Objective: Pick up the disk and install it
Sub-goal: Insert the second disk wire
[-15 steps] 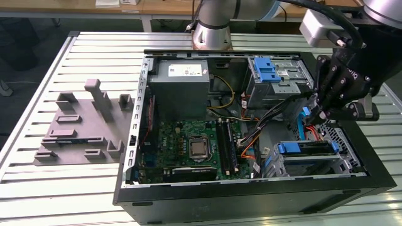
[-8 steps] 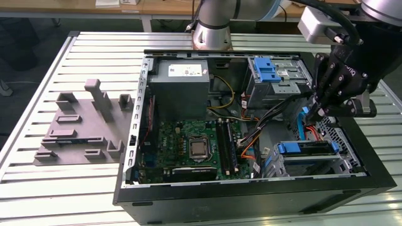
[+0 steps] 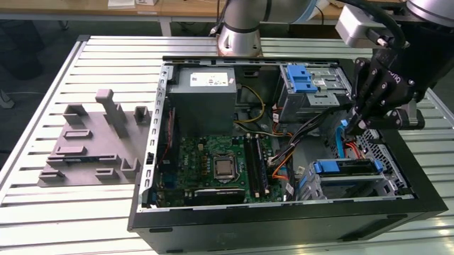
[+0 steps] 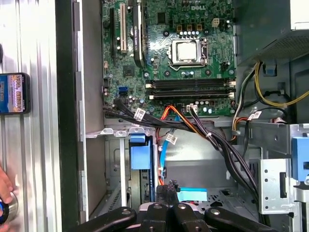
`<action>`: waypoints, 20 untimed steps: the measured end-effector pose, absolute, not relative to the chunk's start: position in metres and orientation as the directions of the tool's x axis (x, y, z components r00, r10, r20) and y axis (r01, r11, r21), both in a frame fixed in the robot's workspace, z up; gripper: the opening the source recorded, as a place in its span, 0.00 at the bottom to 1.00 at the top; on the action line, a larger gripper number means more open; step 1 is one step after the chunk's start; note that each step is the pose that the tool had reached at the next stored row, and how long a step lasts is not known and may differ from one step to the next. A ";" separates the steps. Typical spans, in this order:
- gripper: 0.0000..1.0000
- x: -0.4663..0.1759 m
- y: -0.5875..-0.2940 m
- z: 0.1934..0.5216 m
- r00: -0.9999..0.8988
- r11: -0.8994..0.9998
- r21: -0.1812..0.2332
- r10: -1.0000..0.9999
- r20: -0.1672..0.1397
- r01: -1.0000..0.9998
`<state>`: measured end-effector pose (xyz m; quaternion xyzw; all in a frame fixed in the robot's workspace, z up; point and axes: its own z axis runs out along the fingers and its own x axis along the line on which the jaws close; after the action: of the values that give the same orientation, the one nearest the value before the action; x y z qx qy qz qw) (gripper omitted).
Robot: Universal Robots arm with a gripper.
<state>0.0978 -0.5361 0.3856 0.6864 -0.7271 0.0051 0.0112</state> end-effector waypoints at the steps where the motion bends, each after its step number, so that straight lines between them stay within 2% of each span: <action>1: 0.11 0.098 -0.536 0.387 -0.057 0.057 0.008 -0.998 0.023 -0.998; 5: 0.11 0.098 -0.535 0.390 -0.056 0.057 0.008 -0.998 0.025 -0.998; 11: 0.11 0.098 -0.526 0.388 -0.056 0.057 0.006 -0.997 0.051 -0.998; 12: 0.16 0.097 -0.526 0.388 -0.056 0.057 0.006 -0.997 0.054 -0.998; 13: 0.16 0.097 -0.526 0.386 -0.056 0.057 0.005 -0.997 0.058 -0.998; 14: 0.24 0.097 -0.526 0.385 -0.056 0.056 0.005 -0.997 0.060 -0.998; 20: 0.24 0.096 -0.524 0.381 -0.055 0.056 0.005 -0.996 0.068 -0.998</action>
<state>0.0964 -0.5241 0.3810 0.6867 -0.7261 0.0218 0.0265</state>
